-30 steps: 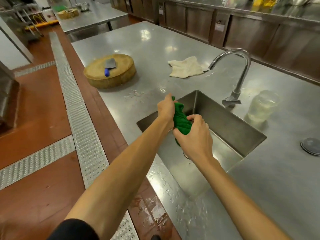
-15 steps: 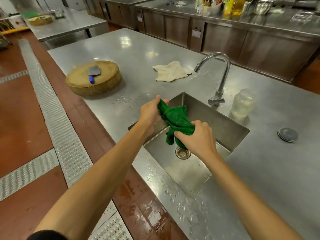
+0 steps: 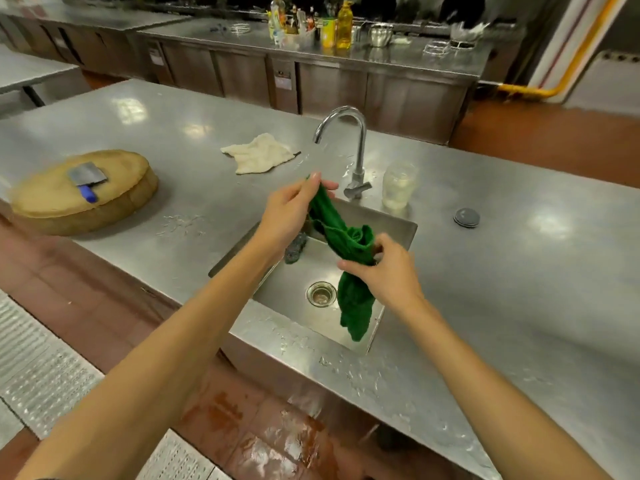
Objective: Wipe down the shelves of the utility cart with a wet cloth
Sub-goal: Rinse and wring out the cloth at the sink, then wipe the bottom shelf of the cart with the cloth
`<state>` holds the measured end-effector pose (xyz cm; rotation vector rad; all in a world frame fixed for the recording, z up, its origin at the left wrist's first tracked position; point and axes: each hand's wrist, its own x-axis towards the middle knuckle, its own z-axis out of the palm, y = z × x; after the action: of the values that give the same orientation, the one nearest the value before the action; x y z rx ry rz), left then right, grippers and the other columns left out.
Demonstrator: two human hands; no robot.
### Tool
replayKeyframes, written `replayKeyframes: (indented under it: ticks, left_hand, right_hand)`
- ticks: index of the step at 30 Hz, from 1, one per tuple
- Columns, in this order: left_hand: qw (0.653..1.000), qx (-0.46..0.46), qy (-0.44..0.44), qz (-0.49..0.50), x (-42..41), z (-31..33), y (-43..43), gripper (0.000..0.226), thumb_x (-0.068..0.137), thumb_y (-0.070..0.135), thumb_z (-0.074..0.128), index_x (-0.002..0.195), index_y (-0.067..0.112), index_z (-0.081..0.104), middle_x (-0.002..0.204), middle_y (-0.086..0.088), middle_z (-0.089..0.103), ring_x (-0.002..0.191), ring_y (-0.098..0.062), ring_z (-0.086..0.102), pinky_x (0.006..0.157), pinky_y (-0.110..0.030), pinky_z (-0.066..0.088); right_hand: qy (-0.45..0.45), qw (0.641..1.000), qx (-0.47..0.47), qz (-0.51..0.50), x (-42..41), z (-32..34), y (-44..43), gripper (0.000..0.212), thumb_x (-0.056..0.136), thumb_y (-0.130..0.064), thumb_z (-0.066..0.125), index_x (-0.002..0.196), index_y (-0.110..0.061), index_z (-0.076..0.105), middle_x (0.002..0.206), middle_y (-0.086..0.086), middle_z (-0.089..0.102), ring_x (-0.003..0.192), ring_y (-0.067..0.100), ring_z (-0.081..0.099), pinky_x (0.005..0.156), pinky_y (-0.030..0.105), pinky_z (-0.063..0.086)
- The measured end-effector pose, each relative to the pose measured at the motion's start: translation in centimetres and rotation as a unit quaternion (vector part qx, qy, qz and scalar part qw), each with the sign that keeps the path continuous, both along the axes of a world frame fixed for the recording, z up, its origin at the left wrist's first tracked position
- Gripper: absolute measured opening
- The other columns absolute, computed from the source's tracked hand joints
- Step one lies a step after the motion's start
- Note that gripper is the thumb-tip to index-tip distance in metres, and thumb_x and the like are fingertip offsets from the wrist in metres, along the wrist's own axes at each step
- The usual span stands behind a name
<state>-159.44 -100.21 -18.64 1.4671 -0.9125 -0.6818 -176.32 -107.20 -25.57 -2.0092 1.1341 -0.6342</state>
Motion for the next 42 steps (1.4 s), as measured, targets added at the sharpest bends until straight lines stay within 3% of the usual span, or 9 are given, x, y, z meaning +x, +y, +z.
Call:
replayKeyframes:
  ticks: [6,12,17,20,25,29,33,36,42]
  left_hand:
    - [0.996,-0.065,-0.021,-0.062,-4.4,2.2,-0.9,0.035,0.104,0.038,0.047,0.1,0.021,0.077,0.093,0.0,0.076,0.087,-0.007,0.072,0.072,-0.016,0.052]
    - [0.992,-0.1,0.019,-0.073,-10.4,3.2,-3.6,0.047,0.105,0.031,0.045,0.066,0.018,0.069,0.06,-0.003,0.065,0.059,-0.018,0.065,0.062,-0.03,0.053]
    - [0.988,-0.094,0.071,-0.099,-16.9,4.4,-5.7,0.05,0.092,0.025,0.047,0.045,0.022,0.064,0.051,0.0,0.057,0.055,-0.023,0.051,0.066,-0.039,0.044]
    - [0.984,-0.087,0.091,-0.125,-22.3,5.3,-6.0,0.056,0.096,0.026,0.047,0.044,0.027,0.067,0.055,0.002,0.061,0.053,-0.015,0.051,0.065,-0.036,0.045]
    - [0.975,-0.062,0.096,-0.192,-32.4,6.1,-5.0,0.042,0.099,0.028,0.045,0.072,0.011,0.072,0.07,0.001,0.072,0.059,-0.009,0.061,0.056,-0.024,0.049]
    - [0.969,-0.064,0.074,-0.226,-40.3,5.9,-3.7,0.038,0.096,0.023,0.047,0.065,0.015,0.068,0.069,0.003,0.07,0.058,-0.008,0.055,0.056,-0.023,0.043]
    - [0.961,-0.061,0.017,-0.27,-47.7,5.2,-2.1,0.043,0.092,0.021,0.051,0.05,0.021,0.053,0.049,0.009,0.044,0.049,-0.009,0.037,0.056,-0.03,0.029]
    - [0.949,-0.063,0.018,-0.308,-53.0,4.8,-0.7,0.042,0.096,0.024,0.051,0.055,0.018,0.059,0.059,0.004,0.054,0.06,-0.015,0.045,0.06,-0.032,0.038]
    - [0.917,-0.04,0.02,-0.396,-63.0,3.2,2.5,0.04,0.1,0.028,0.05,0.069,0.019,0.074,0.085,-0.002,0.072,0.076,-0.017,0.059,0.066,-0.032,0.055]
  right_hand:
    - [-0.096,0.992,0.018,-0.084,-6.7,2.3,2.1,0.079,0.055,-0.061,0.086,0.113,-0.027,0.045,0.103,-0.013,0.065,0.098,0.008,0.064,0.079,0.034,0.056]
    - [-0.086,0.986,-0.02,-0.144,-14.8,3.8,3.9,0.04,0.071,-0.06,0.077,0.1,-0.035,0.067,0.092,-0.022,0.069,0.095,0.002,0.066,0.084,0.031,0.057]
    - [-0.059,0.97,-0.078,-0.222,-22.9,4.0,5.7,0.048,0.074,-0.063,0.068,0.11,-0.031,0.062,0.1,-0.009,0.073,0.1,0.019,0.067,0.084,0.044,0.056]
    - [-0.059,0.959,-0.093,-0.261,-28.5,4.6,7.8,0.032,0.083,-0.037,0.072,0.112,-0.034,0.061,0.099,-0.012,0.071,0.1,0.018,0.066,0.085,0.044,0.055]
    - [-0.105,0.943,-0.102,-0.3,-38.2,5.5,12.4,0.041,0.084,-0.033,0.075,0.122,-0.041,0.064,0.109,-0.019,0.071,0.106,0.0,0.064,0.092,0.031,0.055]
    - [-0.133,0.923,-0.089,-0.35,-45.6,6.2,16.3,0.019,0.081,-0.035,0.078,0.099,-0.037,0.072,0.098,-0.015,0.073,0.096,0.0,0.067,0.081,0.031,0.055]
    - [-0.115,0.901,-0.103,-0.407,-53.2,6.0,20.5,0.04,0.073,-0.049,0.08,0.109,-0.037,0.068,0.105,-0.011,0.07,0.104,0.008,0.064,0.09,0.033,0.055]
    - [-0.031,0.88,-0.122,-0.459,-58.3,6.0,23.9,0.048,0.067,-0.062,0.079,0.105,-0.038,0.061,0.098,-0.014,0.059,0.101,0.01,0.054,0.083,0.023,0.048]
    - [-0.039,0.839,-0.094,-0.535,-67.6,3.7,30.8,0.059,0.058,-0.079,0.075,0.1,-0.039,0.067,0.099,-0.018,0.07,0.104,0.009,0.06,0.087,0.036,0.053]
